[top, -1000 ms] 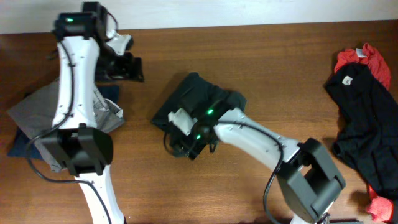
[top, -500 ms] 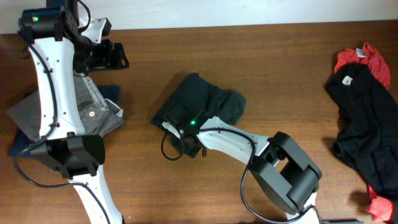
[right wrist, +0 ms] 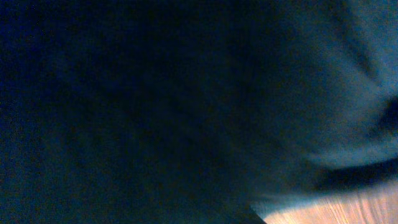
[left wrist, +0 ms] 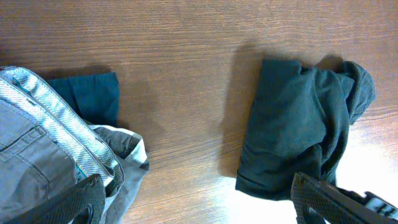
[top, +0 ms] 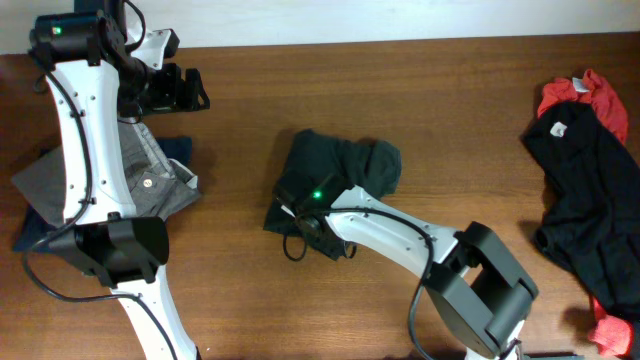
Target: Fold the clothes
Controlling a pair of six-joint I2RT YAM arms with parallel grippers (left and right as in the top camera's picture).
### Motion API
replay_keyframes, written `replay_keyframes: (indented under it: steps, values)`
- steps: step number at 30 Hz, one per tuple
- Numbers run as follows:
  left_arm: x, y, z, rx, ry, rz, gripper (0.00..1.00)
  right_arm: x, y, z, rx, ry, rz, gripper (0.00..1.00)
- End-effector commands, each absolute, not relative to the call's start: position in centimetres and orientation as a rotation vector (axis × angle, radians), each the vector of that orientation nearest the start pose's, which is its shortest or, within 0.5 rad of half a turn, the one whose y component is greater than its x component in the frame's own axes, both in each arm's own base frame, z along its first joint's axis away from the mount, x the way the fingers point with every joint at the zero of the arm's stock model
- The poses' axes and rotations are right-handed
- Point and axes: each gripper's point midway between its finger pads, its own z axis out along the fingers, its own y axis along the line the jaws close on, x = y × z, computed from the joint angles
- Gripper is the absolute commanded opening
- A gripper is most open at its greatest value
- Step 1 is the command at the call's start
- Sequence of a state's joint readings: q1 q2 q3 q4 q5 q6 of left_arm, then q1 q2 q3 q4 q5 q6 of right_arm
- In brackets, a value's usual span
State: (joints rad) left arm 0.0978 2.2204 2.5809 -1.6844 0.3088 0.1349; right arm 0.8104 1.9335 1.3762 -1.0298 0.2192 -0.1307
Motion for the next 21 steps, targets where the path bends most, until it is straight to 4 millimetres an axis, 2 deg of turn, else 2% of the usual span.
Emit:
replay_keyframes:
  steps: [1,6,10,12,16,19,21]
  values:
    - [44.4,-1.1,25.8,0.137,2.776,-0.402,0.96,27.3,21.0,5.4,-1.361,2.705,-0.465,0.22]
    - [44.4,-1.1,25.8,0.137,2.776,-0.402,0.96,27.8,19.1,5.8,-1.23,2.751,-0.575,0.22]
    - [44.4,-1.1,25.8,0.137,2.776,-0.402,0.96,28.2,18.2,5.3,-1.04,2.88,-0.457,0.13]
    - [44.4,-1.1,25.8,0.137,2.776,-0.402,0.96,28.2,17.8,5.0,-0.97,2.955,-0.35,0.14]
    - [44.4,-1.1,25.8,0.142,2.775,-0.4,0.97,28.6,16.6,4.6,-0.837,3.079,-0.116,0.27]
    - [44.4,-1.0,25.8,0.14,2.775,-0.4,0.97,28.6,16.0,4.7,-0.845,3.123,0.052,0.42]
    - [44.4,-1.0,25.8,0.139,2.775,-0.4,0.97,28.6,15.1,4.7,-0.847,3.139,0.064,0.47]
